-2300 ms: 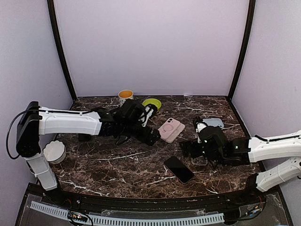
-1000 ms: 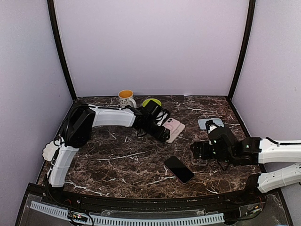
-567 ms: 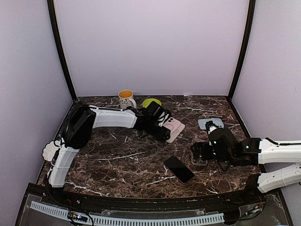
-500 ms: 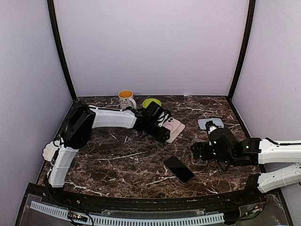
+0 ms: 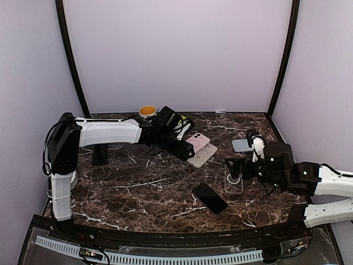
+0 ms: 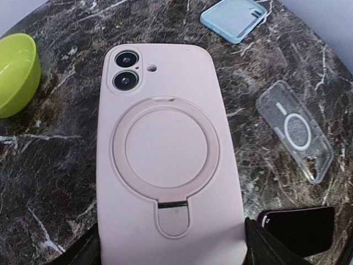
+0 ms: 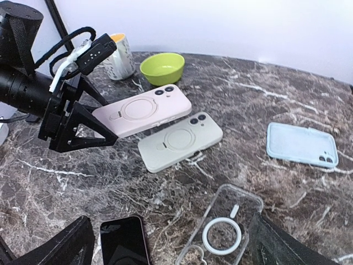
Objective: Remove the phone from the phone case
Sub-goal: Pick up the phone with the phone case from the center of the board, then pass from the left arm to the right
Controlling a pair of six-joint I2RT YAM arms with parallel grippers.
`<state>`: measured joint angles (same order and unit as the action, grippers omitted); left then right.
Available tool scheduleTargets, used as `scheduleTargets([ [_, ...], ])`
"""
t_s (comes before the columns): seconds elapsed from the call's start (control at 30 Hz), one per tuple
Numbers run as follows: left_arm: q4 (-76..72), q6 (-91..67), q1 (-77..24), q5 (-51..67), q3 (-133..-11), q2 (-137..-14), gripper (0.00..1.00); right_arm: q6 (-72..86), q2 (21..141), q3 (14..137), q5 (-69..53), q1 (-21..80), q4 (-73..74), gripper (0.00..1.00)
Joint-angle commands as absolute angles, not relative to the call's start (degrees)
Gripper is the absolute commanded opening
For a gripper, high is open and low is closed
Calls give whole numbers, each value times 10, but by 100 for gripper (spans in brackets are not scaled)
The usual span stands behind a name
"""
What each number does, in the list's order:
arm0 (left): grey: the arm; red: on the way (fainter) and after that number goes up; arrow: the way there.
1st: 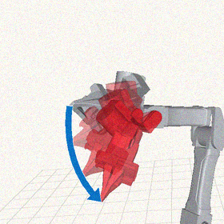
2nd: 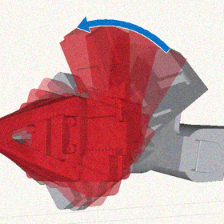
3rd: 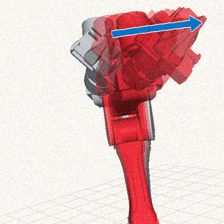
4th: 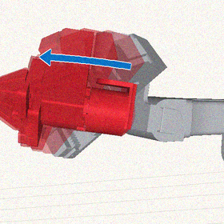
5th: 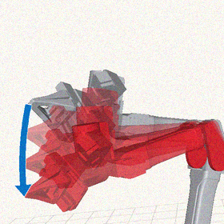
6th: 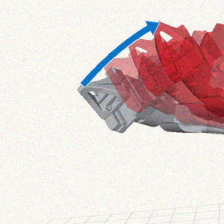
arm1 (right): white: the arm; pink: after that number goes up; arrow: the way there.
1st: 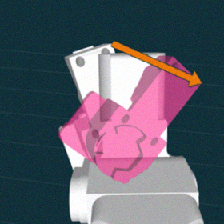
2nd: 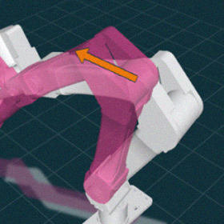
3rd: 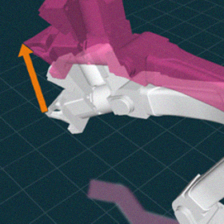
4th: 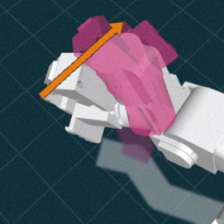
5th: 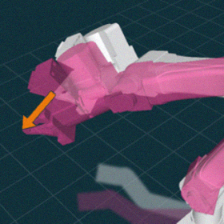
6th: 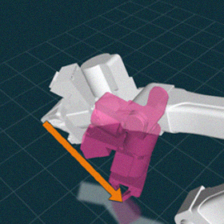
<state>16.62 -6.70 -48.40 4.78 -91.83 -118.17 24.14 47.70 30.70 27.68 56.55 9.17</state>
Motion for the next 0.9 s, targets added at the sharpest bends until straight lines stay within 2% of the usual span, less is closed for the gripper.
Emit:
scheduleTargets([
  [0.0,170,-87,-483,90,-891,-1085,51,110,462,289,226,561,-20,99],
  [0.17,186,-112,-483,138,-827,-1029,50,-35,488,279,93,562,-62,99],
  [0.43,238,-149,-481,222,-738,-918,49,-237,539,289,-31,564,-76,98],
  [0.67,253,-190,-480,292,-667,-814,49,-390,610,324,-25,579,-88,99],
  [0.87,253,-212,-480,309,-624,-762,49,-432,671,364,-2,593,-167,99],
])
